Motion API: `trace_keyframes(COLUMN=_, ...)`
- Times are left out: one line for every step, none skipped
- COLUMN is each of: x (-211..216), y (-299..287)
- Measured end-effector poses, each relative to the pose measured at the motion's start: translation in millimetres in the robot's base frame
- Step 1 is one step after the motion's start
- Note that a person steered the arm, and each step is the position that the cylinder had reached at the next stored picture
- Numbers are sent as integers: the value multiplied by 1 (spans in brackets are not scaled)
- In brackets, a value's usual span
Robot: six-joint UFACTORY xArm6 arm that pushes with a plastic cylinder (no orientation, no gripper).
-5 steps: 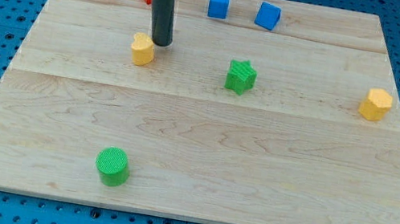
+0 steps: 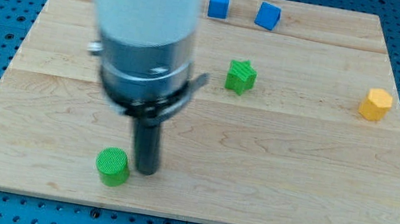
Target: Push the green circle closer to yellow heart
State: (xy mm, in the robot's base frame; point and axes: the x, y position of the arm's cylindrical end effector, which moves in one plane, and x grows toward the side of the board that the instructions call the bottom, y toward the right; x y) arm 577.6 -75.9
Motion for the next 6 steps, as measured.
trace_keyframes(x=26, y=-46)
trace_keyframes(x=-9, y=-115)
trace_keyframes(x=-72, y=-160)
trace_keyframes(x=-98, y=-152)
trace_keyframes(x=-70, y=-183)
trace_keyframes(x=-105, y=-228)
